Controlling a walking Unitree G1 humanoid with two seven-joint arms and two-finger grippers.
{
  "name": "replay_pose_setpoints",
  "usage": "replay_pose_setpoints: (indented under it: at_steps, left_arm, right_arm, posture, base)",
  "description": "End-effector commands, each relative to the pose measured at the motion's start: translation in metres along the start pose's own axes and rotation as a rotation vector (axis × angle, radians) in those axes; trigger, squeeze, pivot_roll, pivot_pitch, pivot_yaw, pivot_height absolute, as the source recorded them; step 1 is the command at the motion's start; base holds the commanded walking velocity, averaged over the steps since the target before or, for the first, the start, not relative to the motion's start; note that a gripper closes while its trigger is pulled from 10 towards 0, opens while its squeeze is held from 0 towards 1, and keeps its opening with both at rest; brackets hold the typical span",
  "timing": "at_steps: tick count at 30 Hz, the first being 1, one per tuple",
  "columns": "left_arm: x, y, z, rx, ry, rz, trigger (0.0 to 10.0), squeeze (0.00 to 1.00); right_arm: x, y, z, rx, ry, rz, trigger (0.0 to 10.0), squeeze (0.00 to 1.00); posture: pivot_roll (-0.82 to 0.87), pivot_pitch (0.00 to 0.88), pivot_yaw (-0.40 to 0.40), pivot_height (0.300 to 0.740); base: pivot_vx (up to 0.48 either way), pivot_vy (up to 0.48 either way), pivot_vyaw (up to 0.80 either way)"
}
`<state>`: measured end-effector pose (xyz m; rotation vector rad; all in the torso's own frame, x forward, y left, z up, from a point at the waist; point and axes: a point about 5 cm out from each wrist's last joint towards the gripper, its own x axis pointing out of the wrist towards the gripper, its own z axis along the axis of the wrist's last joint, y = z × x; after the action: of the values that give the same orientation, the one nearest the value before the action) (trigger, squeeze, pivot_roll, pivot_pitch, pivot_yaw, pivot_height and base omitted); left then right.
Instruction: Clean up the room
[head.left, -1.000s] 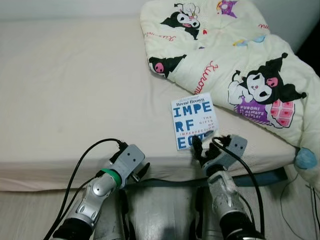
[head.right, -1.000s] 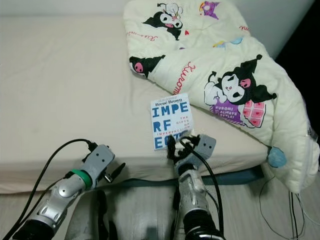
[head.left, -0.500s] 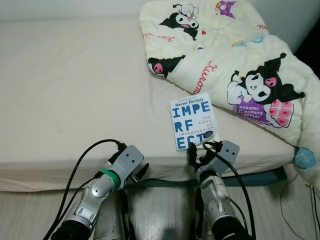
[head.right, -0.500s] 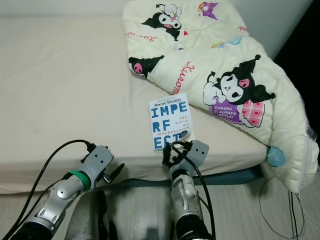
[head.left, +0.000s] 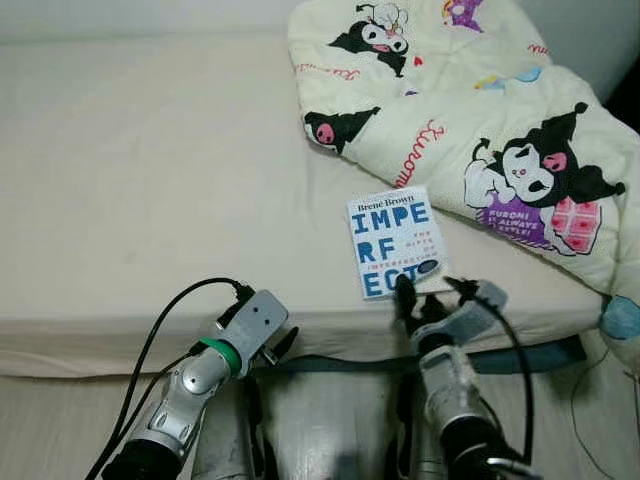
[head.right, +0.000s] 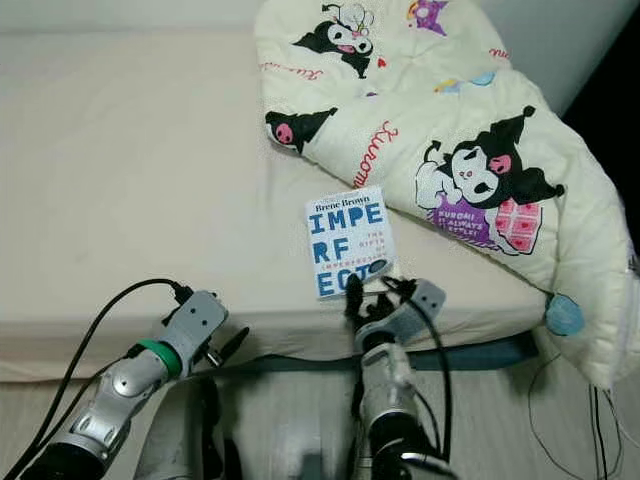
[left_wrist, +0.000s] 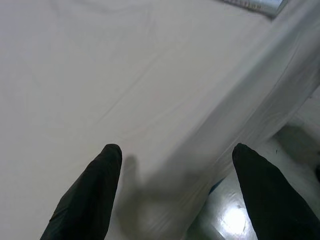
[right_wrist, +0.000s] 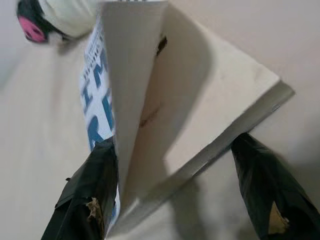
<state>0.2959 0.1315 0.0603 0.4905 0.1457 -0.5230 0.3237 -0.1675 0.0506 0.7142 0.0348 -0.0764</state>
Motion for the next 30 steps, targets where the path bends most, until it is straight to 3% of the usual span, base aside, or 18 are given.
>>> replay_pose_setpoints:
  at_steps: [1, 4, 6, 9, 11, 14, 18, 19, 20, 21, 22, 30]
  left_arm:
    - [-0.004, -0.002, -0.004, 0.008, 0.022, -0.015, 10.0, 0.0]
    - [-0.004, -0.002, -0.004, 0.012, 0.023, -0.017, 10.0, 0.0]
    - [-0.004, -0.002, -0.004, 0.014, 0.024, -0.019, 10.0, 0.0]
    - [-0.004, -0.002, -0.004, 0.014, 0.024, -0.02, 10.0, 0.0]
    - [-0.004, -0.003, -0.004, 0.016, 0.023, -0.022, 10.0, 0.0]
    - [-0.002, -0.003, -0.002, 0.018, 0.02, -0.023, 10.0, 0.0]
    - [-0.002, -0.003, -0.002, 0.018, 0.017, -0.021, 10.0, 0.0]
    - [-0.001, -0.003, -0.001, 0.017, 0.017, -0.019, 10.0, 0.0]
    - [-0.001, -0.003, -0.002, 0.016, 0.017, -0.018, 10.0, 0.0]
    - [-0.001, -0.003, -0.002, 0.016, 0.017, -0.018, 10.0, 0.0]
    - [-0.001, -0.003, -0.002, 0.016, 0.018, -0.018, 10.0, 0.0]
    - [0.0, -0.005, -0.002, 0.011, 0.02, -0.019, 10.0, 0.0]
  right_arm:
    - [-0.002, -0.002, -0.007, 0.041, 0.039, 0.004, 10.0, 0.0]
    - [0.003, 0.003, -0.003, 0.071, 0.041, 0.066, 10.0, 0.0]
    - [0.007, 0.011, -0.002, 0.163, 0.058, 0.151, 10.0, 0.0]
    - [0.008, 0.014, -0.003, 0.197, 0.064, 0.181, 10.0, 0.0]
    - [0.01, 0.028, -0.007, 0.291, 0.109, 0.297, 10.0, 0.0]
    - [0.013, 0.038, -0.013, 0.263, 0.17, 0.32, 10.0, 0.0]
    - [0.018, 0.039, -0.008, 0.242, 0.146, 0.283, 9.8, 0.0]
    - [0.02, 0.037, -0.003, 0.25, 0.114, 0.257, 5.0, 0.0]
    - [0.022, 0.036, 0.002, 0.258, 0.089, 0.25, 1.2, 0.0]
    - [0.022, 0.036, 0.002, 0.258, 0.089, 0.25, 1.2, 0.0]
    - [0.023, 0.035, 0.006, 0.252, 0.069, 0.247, 0.0, 0.0]
    - [0.03, 0.03, 0.031, 0.219, -0.039, 0.241, 0.0, 0.0]
  posture:
    - [0.1, 0.183, 0.125, 0.576]
    - [0.1, 0.183, 0.128, 0.576]
    - [0.1, 0.18, 0.132, 0.576]
    - [0.1, 0.179, 0.133, 0.576]
    - [0.1, 0.174, 0.135, 0.576]
    - [0.1, 0.17, 0.134, 0.576]
    - [0.11, 0.163, 0.128, 0.576]
    - [0.1, 0.16, 0.127, 0.576]
    - [0.1, 0.16, 0.127, 0.576]
    - [0.1, 0.16, 0.127, 0.576]
    - [0.1, 0.156, 0.126, 0.576]
    - [0.09, 0.149, 0.121, 0.576]
  base:
    - [0.0, 0.0, 0.0]
    - [0.0, 0.0, 0.0]
    - [0.0, 0.0, 0.0]
    - [0.0, 0.0, 0.0]
    - [0.0, 0.0, 0.0]
    - [0.0, 0.0, 0.0]
    - [0.0, 0.0, 0.0]
    - [0.0, 0.0, 0.0]
    - [0.0, 0.0, 0.0]
    - [0.0, 0.0, 0.0]
    - [0.0, 0.0, 0.0]
    - [0.0, 0.0, 0.0]
